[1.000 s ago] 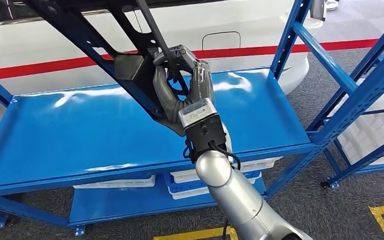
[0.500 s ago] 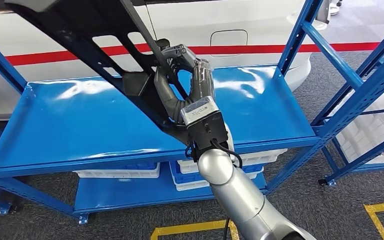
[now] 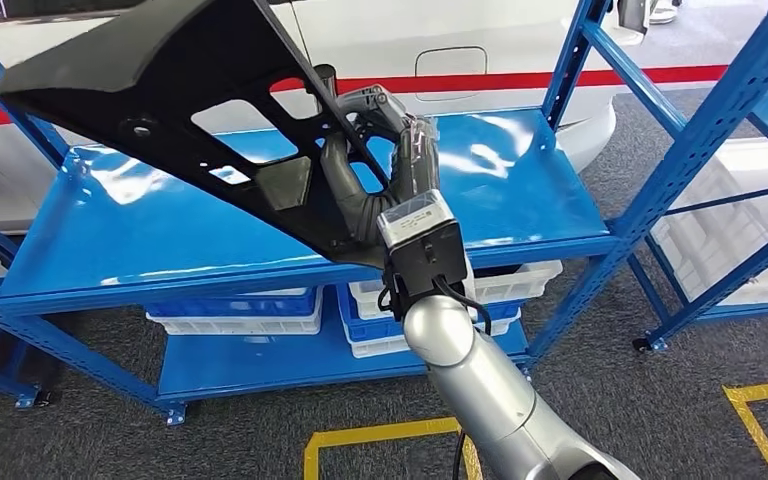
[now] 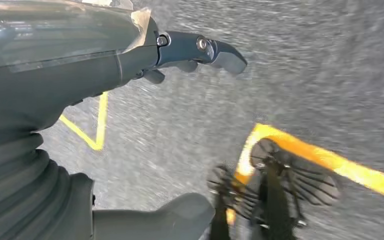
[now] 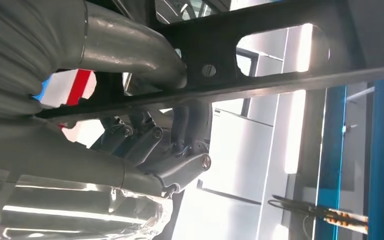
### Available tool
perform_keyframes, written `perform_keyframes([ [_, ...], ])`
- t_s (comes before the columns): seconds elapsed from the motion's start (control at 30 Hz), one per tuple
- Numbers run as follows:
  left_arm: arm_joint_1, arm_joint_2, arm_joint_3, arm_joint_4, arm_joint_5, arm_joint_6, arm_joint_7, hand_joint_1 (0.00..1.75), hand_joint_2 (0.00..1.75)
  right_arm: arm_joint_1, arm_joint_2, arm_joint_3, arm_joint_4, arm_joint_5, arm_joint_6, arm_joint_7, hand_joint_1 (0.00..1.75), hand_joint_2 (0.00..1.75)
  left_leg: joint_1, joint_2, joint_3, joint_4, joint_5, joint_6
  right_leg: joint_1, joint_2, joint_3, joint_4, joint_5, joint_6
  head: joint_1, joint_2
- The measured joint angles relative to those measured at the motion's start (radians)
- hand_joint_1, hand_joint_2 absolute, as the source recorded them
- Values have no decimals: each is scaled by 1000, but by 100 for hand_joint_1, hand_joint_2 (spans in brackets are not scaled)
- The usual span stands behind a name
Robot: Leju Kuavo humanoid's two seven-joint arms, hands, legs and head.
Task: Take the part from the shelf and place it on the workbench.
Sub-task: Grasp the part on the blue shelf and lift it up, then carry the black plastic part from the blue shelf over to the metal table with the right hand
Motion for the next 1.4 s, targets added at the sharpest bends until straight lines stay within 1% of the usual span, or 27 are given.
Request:
perform_keyframes([
  [0.07,0,0,0,0,-4,0,0,0,175,0,0,0,0,0,-8,-2,175,175,3,0,-33,127,-102,-11,3,-1,-25,3,24,-7,-4,0],
  [0.1,0,0,0,0,-5,0,0,0,175,2,-2,0,0,0,-11,-3,175,175,6,0,-42,187,-127,-17,3,-2,-40,4,35,-6,-4,0],
  [0.13,0,0,0,0,-6,0,0,0,175,5,-4,0,0,-1,-12,-4,175,175,10,0,-40,222,-128,-21,3,-2,-55,7,44,-3,-4,0],
  [0.17,0,0,0,0,-6,0,0,0,175,8,-7,0,0,-2,-13,-5,175,175,14,0,-21,223,-108,-24,3,-2,-69,10,53,0,-5,0],
  [0.23,0,0,0,0,-7,0,1,0,175,12,-11,0,1,-4,-15,-6,175,175,23,0,67,122,-60,-28,0,-2,-92,19,66,9,-5,0],
  [0.3,-3,0,0,0,-8,-1,1,0,175,11,-13,-1,1,-7,-18,-11,175,175,24,-3,158,-12,-61,-27,3,-2,-108,28,77,22,-5,0],
  [0.37,-4,0,0,0,-9,-1,2,0,175,10,-14,-1,1,-8,-22,-17,175,175,16,-7,185,-65,-75,-16,5,-2,-116,29,92,39,-4,0],
  [0.43,-5,0,0,0,-9,0,3,0,175,9,-16,-1,2,-9,-26,-21,175,175,12,-4,170,-69,-58,7,5,-1,-123,31,101,54,-3,0],
  [0.47,-5,0,0,1,-9,0,3,0,175,9,-17,-1,2,-9,-27,-22,175,175,11,-1,160,-72,-46,20,6,0,-135,46,84,54,-2,0],
  [0.53,-7,-1,0,1,-9,1,3,0,175,9,-21,-1,2,-10,-28,-23,175,175,9,5,135,-77,-18,41,6,2,-170,132,2,39,2,0],
  [0.6,-7,-1,0,1,-8,1,3,0,175,11,-24,-1,4,-9,-30,-23,175,175,4,7,100,-76,8,49,6,2,-200,262,-78,28,6,0],
  [0.63,-7,-1,0,1,-8,1,3,0,175,12,-26,-1,4,-9,-31,-23,175,175,2,8,82,-75,21,50,6,2,-202,310,-89,32,6,0],
  [0.67,-7,-1,0,1,-8,1,2,0,175,13,-27,-1,5,-9,-31,-23,175,175,0,9,64,-75,35,49,7,2,-190,328,-81,40,6,0],
  [0.7,-7,-2,0,1,-8,0,1,0,175,14,-28,-1,6,-8,-32,-23,175,175,-1,9,47,-74,48,48,7,2,-161,312,-59,50,6,0],
  [0.77,-7,-3,0,1,-8,0,0,0,175,13,-28,-1,7,-7,-33,-22,175,175,-3,8,20,-73,73,41,10,2,-54,187,-31,54,7,0],
  [0.83,-6,-5,0,1,-8,0,-1,0,175,11,-25,-1,7,-6,-33,-23,175,175,-7,7,5,-72,96,31,17,4,43,39,-50,43,5,0],
  [0.87,-6,-5,0,1,-8,0,-1,0,175,10,-23,-1,7,-6,-34,-23,175,175,-8,7,2,-74,106,26,20,5,63,-1,-61,38,4,0],
  [0.93,-3,-5,0,2,-8,0,-2,0,175,10,-23,-1,8,-5,-36,-23,175,175,-4,6,-3,-78,119,16,14,4,54,-15,-54,28,0,0],
  [0.97,-2,-5,0,2,-8,0,-3,0,175,10,-22,-1,9,-6,-37,-23,175,175,-1,5,-9,-69,101,10,10,3,47,-15,-44,18,-1,0],
  [1.03,0,-6,0,3,-8,0,-3,0,175,10,-21,-1,10,-3,-40,-22,175,175,5,3,-32,1,6,-2,3,-1,28,-15,-19,1,-5,0],
  [1.1,1,-6,0,4,-8,-1,-4,0,175,11,-21,-1,10,3,-44,-21,175,175,9,2,-57,131,-99,-13,6,-3,5,-13,6,-6,-8,0],
  [1.13,1,-5,0,4,-9,-2,-5,0,175,11,-21,-1,11,8,-47,-20,175,175,11,2,-63,190,-118,-18,6,-3,-9,-10,17,-4,-9,0],
  [1.17,0,-5,0,4,-10,-5,-5,0,175,12,-22,-1,12,14,-49,-19,175,175,13,2,-57,224,-112,-22,6,-3,-24,-5,27,-1,-9,0],
  [1.2,0,-4,0,4,-11,-8,-6,0,175,13,-23,-1,12,19,-51,-17,175,175,17,3,-34,224,-88,-24,5,-3,-40,1,33,3,-9,0],
  [1.27,0,-2,0,4,-13,-16,-6,0,175,14,-24,-3,12,25,-53,-16,175,175,24,2,55,124,-47,-27,3,-4,-67,19,42,11,-9,0],
  [1.33,-1,2,0,4,-15,-22,-5,0,175,12,-25,-6,12,28,-55,-15,175,175,23,-2,138,3,-52,-25,6,-4,-88,36,49,23,-9,0],
  [1.4,-2,5,0,4,-15,-28,-5,0,175,11,-28,-12,14,29,-56,-15,175,175,16,-5,156,-40,-64,-16,8,-5,-101,42,62,40,-8,0],
])
